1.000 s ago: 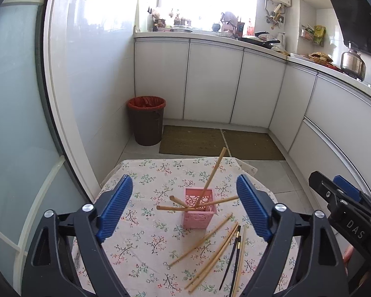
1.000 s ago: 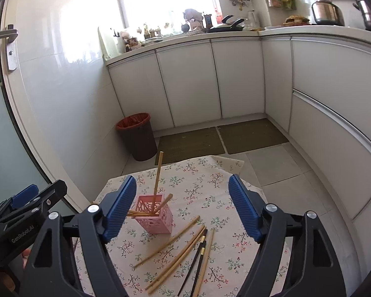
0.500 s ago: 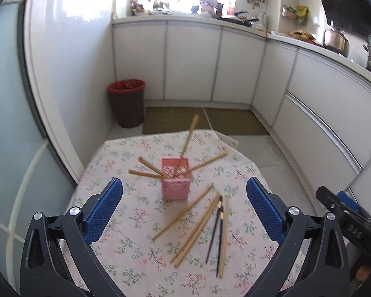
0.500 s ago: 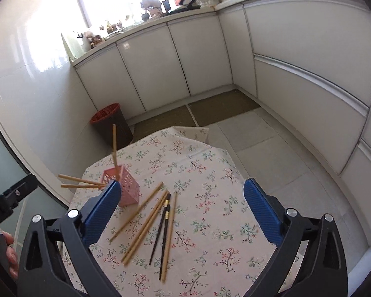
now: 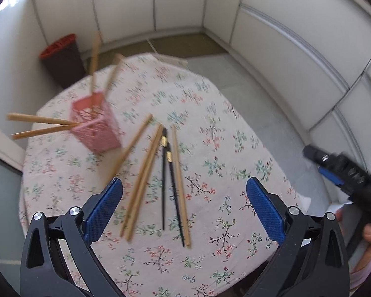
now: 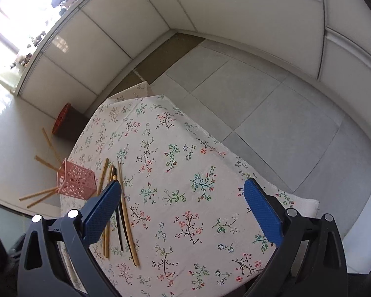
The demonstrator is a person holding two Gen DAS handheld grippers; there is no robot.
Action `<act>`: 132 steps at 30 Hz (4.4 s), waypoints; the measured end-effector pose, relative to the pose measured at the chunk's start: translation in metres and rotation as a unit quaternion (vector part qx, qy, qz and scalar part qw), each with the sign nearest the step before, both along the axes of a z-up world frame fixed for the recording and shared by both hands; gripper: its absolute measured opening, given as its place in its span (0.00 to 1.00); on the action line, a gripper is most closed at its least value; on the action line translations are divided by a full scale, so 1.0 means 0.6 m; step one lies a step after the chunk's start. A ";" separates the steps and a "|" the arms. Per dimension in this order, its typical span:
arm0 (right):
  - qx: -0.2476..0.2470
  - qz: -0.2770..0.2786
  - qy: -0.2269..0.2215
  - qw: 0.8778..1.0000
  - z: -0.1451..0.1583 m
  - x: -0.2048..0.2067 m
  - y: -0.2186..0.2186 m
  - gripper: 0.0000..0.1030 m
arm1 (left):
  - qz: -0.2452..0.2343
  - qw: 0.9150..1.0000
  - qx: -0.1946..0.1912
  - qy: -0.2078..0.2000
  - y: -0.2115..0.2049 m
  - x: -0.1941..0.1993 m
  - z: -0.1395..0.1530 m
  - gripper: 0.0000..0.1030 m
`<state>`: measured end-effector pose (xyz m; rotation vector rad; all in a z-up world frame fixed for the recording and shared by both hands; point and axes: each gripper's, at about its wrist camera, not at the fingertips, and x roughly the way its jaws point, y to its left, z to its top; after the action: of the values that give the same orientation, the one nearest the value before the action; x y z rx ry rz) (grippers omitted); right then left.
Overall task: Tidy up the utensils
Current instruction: 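Move both grippers back from the holder toward the remaining chopsticks, then grasp and lift a chopstick with the left gripper while the right gripper closes on another, then carry the wooden chopstick in the left gripper over the pink holder while the right gripper carries its chopstick there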
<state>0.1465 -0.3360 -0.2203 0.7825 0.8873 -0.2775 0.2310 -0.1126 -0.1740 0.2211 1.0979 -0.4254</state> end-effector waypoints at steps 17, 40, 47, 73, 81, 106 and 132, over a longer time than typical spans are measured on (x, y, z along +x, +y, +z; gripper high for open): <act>0.109 0.022 0.037 0.993 -0.043 0.027 -0.019 0.94 | -0.014 0.988 0.074 0.136 -0.100 0.223 -0.172 0.41; 0.082 0.031 0.073 0.993 -0.058 0.050 -0.011 0.94 | 0.010 0.994 0.044 0.102 -0.036 0.158 -0.201 0.04; 0.087 0.109 0.111 0.984 -0.073 0.157 0.074 0.94 | 0.004 0.997 -0.038 0.065 0.070 0.031 -0.101 0.04; 0.167 0.126 0.161 0.965 -0.181 0.349 0.244 0.11 | 0.035 0.986 -0.161 0.004 0.224 -0.018 0.002 0.04; 0.109 0.118 0.192 0.968 -0.170 0.400 0.272 0.11 | 0.041 0.985 -0.165 0.006 0.234 -0.011 0.000 0.04; -0.024 0.245 -0.065 0.967 0.060 0.097 0.262 0.05 | 0.061 0.984 -0.153 -0.065 0.251 -0.123 0.076 0.04; -0.093 0.253 -0.254 0.929 0.389 0.087 0.234 0.05 | 0.122 0.957 -0.134 -0.227 0.250 0.027 0.331 0.04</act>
<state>0.1990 -0.1959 0.0134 0.3937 0.5305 0.2886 0.2471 0.0373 0.0244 -0.0583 0.5958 -0.2770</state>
